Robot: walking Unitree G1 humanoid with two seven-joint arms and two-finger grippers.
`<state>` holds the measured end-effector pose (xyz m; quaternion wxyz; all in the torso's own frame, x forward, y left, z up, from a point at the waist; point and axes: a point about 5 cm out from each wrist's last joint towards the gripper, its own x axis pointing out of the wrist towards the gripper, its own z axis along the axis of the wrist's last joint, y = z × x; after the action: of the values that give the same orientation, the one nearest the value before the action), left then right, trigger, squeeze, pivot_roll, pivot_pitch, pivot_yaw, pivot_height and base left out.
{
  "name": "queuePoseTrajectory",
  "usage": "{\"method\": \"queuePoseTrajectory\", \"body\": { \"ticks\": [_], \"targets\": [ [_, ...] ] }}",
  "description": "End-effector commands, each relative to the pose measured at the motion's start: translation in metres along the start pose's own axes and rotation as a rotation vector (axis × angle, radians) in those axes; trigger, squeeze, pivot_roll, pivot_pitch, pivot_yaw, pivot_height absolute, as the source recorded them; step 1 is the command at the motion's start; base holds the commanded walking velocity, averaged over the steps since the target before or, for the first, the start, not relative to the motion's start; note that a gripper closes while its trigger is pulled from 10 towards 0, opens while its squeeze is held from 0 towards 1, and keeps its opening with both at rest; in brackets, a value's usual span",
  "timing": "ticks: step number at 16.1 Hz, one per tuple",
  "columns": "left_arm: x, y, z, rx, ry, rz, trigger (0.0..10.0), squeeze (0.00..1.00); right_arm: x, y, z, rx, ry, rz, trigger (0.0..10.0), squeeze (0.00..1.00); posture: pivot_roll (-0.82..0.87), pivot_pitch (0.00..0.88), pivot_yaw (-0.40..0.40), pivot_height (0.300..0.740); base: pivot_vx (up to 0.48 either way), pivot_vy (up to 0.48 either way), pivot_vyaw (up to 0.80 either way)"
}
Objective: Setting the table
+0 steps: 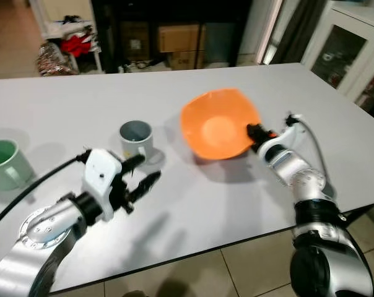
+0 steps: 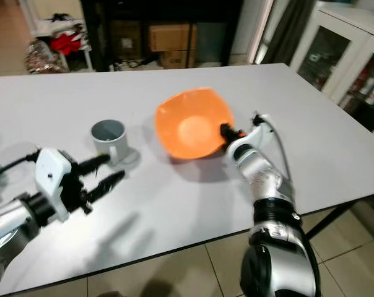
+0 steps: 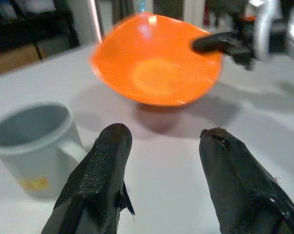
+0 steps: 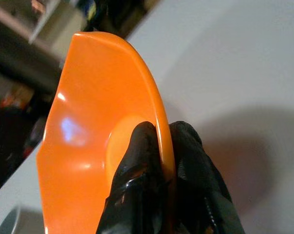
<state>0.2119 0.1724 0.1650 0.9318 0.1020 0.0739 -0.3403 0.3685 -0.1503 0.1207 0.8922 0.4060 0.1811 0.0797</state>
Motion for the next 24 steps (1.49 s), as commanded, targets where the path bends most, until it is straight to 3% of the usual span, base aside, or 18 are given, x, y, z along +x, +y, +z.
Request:
{"method": "queuePoseTrajectory", "body": {
  "ticks": [1, 11, 13, 14, 16, 20, 24],
  "targets": [
    [-0.004, -0.005, 0.002, 0.013, 0.016, -0.030, 10.0, 0.00, 0.010, 0.013, 0.003, 0.067, 0.015, 0.055, 10.0, 0.00, 0.17, 0.000, -0.096, 0.740, 0.000, 0.000, 0.00],
    [-0.013, -0.010, 0.001, 0.024, 0.076, -0.060, 10.0, 0.00, 0.019, 0.003, -0.012, 0.256, 0.056, -0.039, 10.0, 0.00, 0.19, 0.000, -0.083, 0.740, 0.000, 0.000, 0.00],
    [-0.012, -0.010, 0.001, 0.029, 0.078, -0.064, 10.0, 0.00, 0.019, 0.002, -0.014, 0.267, 0.068, -0.050, 10.0, 0.46, 0.19, 0.000, -0.082, 0.740, 0.000, 0.000, 0.00],
    [-0.012, -0.010, 0.002, 0.030, 0.078, -0.063, 10.0, 0.00, 0.019, 0.002, -0.015, 0.275, 0.069, -0.051, 10.0, 0.80, 0.19, 0.000, -0.081, 0.740, 0.000, 0.000, 0.00],
    [-0.011, -0.009, 0.002, 0.033, 0.079, -0.059, 10.0, 0.00, 0.019, 0.001, -0.013, 0.293, 0.054, -0.052, 10.0, 1.00, 0.19, 0.000, -0.080, 0.740, 0.000, 0.000, 0.00],
    [-0.009, -0.006, 0.003, 0.042, 0.067, -0.042, 10.0, 0.00, 0.020, 0.003, -0.009, 0.274, 0.033, -0.027, 10.0, 1.00, 0.19, 0.000, -0.084, 0.740, 0.000, 0.000, 0.00],
    [-0.007, -0.007, 0.004, 0.009, 0.032, -0.003, 10.0, 0.00, 0.010, -0.009, -0.002, 0.094, 0.034, 0.024, 10.0, 1.00, 0.18, 0.000, -0.095, 0.740, 0.000, 0.000, 0.00]
  ]
}}
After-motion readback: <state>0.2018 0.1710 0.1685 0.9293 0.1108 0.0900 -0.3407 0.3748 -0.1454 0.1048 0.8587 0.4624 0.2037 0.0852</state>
